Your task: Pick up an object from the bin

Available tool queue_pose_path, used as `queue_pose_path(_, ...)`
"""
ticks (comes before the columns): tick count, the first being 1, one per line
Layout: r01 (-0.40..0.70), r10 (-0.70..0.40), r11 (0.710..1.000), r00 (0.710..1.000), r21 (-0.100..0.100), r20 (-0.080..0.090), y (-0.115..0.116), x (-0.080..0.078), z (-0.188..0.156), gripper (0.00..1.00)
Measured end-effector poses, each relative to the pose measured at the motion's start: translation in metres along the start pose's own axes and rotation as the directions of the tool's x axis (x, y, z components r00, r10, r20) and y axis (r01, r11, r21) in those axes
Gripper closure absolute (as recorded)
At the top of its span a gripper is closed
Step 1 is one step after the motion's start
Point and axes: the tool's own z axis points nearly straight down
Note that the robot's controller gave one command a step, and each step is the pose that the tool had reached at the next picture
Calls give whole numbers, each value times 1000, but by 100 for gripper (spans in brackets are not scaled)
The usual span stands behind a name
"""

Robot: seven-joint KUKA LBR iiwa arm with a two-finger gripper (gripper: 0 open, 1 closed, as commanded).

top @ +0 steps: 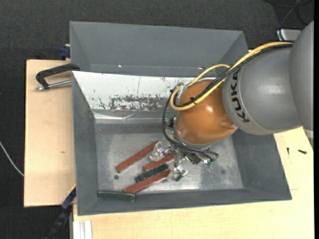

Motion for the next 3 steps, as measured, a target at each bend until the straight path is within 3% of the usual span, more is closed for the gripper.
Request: queue_pose_path(3,0,0,1000,1000,1,2,0,-2,-30,100)
